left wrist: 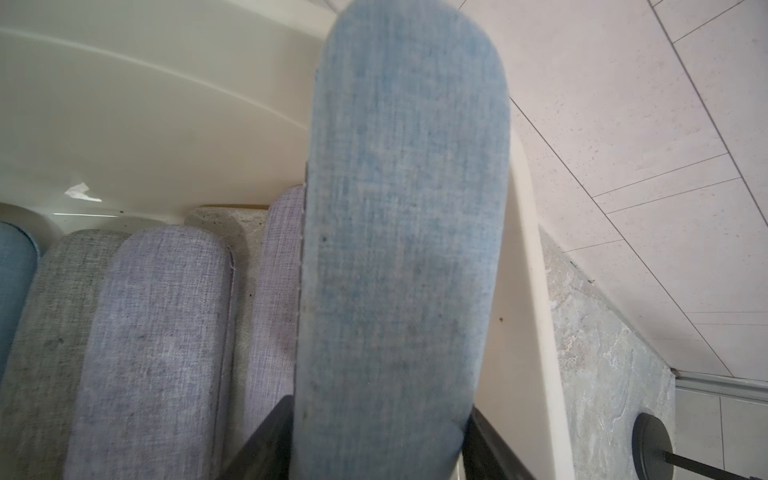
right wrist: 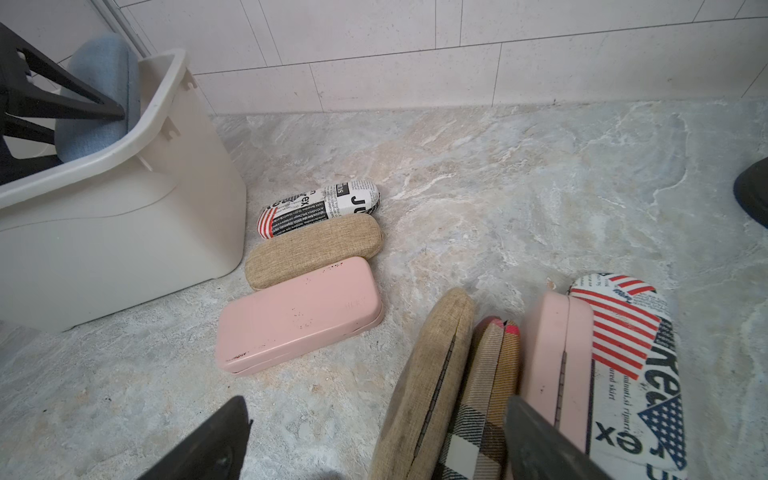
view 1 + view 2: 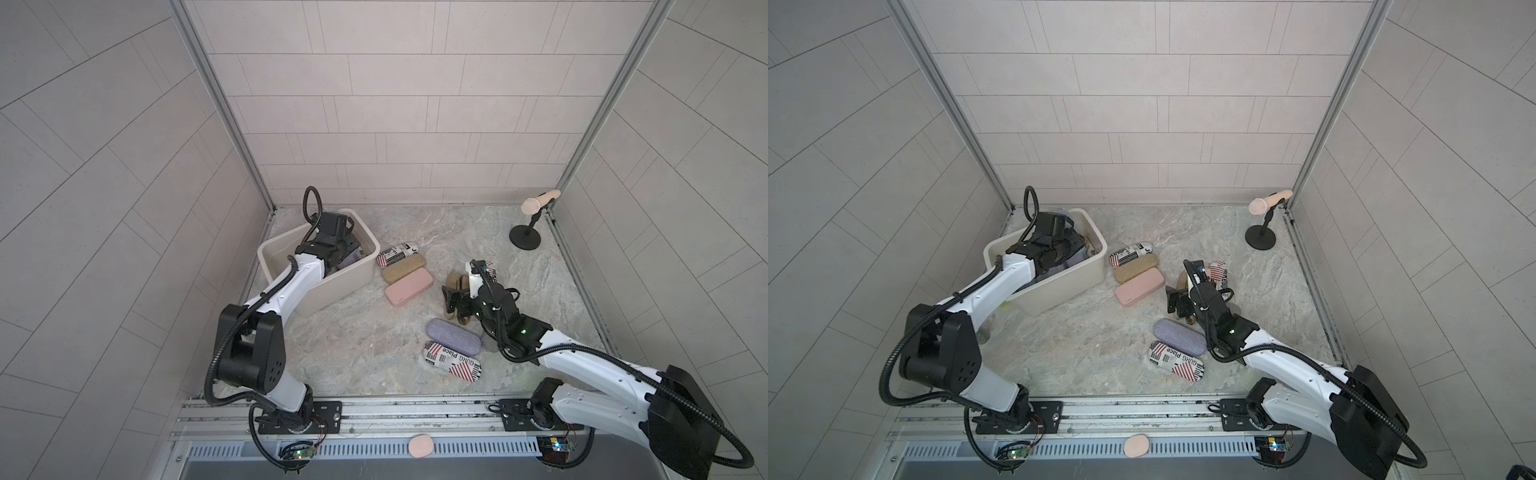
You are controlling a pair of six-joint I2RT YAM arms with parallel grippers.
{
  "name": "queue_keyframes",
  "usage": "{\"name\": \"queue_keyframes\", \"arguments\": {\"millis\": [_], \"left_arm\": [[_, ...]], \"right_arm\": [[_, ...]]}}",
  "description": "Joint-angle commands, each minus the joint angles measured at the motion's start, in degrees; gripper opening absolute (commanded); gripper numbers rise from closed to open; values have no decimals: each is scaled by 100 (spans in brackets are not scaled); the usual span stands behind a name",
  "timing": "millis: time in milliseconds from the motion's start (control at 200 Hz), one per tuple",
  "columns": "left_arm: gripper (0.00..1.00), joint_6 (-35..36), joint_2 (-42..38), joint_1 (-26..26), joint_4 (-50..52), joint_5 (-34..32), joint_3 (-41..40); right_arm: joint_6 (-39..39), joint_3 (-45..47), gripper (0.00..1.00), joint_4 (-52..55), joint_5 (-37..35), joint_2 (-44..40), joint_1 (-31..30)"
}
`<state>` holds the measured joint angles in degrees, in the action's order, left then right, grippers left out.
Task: Put the glasses cases into the storage boxes
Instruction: Place the glasses case in the storage box.
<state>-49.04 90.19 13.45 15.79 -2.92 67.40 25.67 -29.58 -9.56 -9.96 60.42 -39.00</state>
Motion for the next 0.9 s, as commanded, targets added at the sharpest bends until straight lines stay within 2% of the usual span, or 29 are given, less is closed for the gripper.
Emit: {"name": "queue_keyframes", "arguments": {"millis": [0, 140, 235, 535, 755, 896], "left_arm": [[56, 12, 213, -53, -143, 114, 237], [60, 84, 516, -71, -66, 307, 428], [67, 190, 585, -70, -64, 440, 520], [82, 522, 369, -66, 219, 429, 692], [84, 636, 248, -71, 325, 370, 758], [85, 720, -164, -80, 410, 237, 855]], "right_arm": [[-18, -163, 97, 93, -122, -57, -13], [-27, -166, 97, 98, -137, -48, -12], [-35, -173, 97, 99, -135, -45, -16], [-31, -179, 97, 103, -146, -11, -16], [-44, -179, 97, 116, -165, -13, -16], [-53, -188, 97, 132, -174, -26, -18]]}}
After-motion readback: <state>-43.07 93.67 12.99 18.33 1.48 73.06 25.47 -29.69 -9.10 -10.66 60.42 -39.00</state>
